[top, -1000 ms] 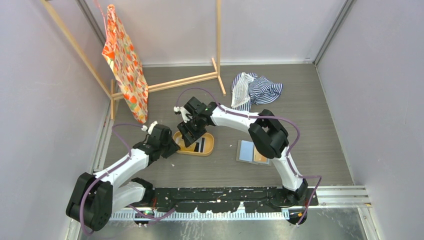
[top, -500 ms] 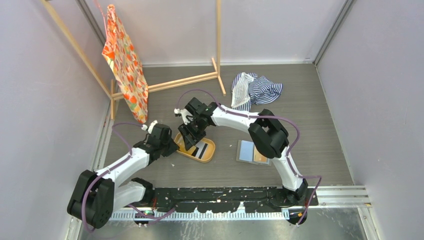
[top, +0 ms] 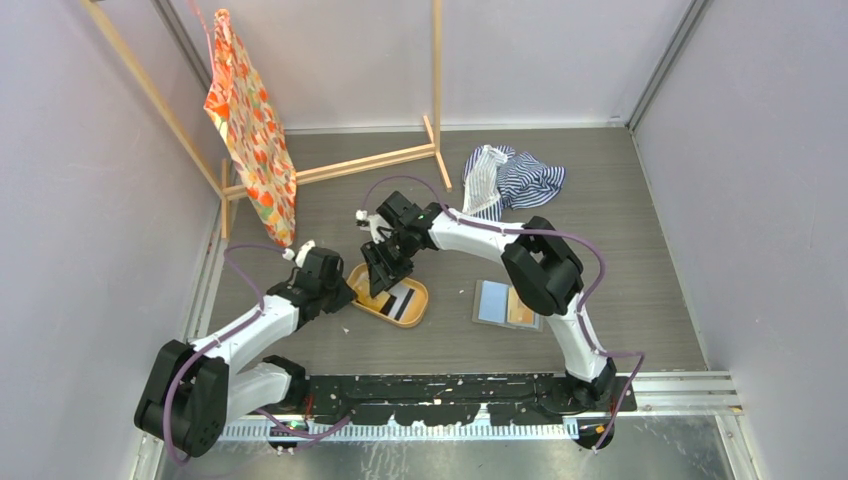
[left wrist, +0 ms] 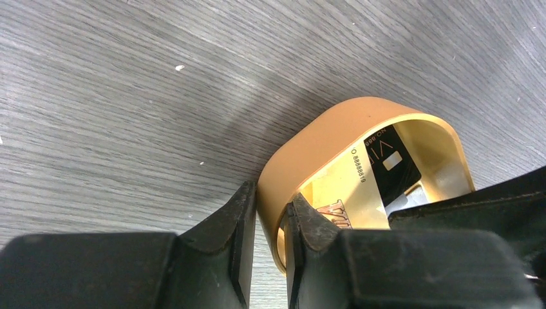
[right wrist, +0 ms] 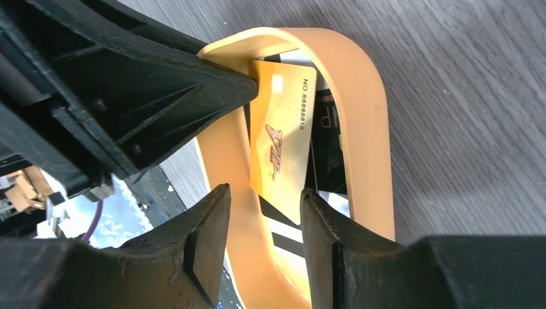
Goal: Put the credit cards into the card holder
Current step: Pick up the credit card from the storage box.
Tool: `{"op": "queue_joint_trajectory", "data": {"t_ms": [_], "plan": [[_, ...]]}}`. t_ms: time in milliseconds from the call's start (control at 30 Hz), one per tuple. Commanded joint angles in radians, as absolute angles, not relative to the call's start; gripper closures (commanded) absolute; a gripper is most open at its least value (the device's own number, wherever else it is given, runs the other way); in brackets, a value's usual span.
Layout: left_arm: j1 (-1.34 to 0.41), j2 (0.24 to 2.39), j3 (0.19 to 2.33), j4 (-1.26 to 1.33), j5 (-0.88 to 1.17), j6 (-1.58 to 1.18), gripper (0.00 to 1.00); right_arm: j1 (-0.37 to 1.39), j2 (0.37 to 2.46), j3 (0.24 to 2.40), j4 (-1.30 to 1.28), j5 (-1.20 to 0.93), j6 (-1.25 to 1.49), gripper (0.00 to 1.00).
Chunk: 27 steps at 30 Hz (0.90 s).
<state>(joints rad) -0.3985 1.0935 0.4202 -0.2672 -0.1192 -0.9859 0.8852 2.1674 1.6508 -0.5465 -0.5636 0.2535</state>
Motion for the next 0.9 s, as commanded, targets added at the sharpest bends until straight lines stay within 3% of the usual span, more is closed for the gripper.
{"op": "queue_joint_trajectory", "data": {"t_ms": [0,867], "plan": [[-0.397,1.098,0.431,-0.267,-0.130,-0.997,0.82,0.903,2.089,1.638,-0.466,-0.678,0.320,0.52],[-0.397,1.091,0.442,-0.265,-0.115,-1.023,0.83,0.909,2.131,1.619,-0.456,-0.634,0.366,0.58]]}}
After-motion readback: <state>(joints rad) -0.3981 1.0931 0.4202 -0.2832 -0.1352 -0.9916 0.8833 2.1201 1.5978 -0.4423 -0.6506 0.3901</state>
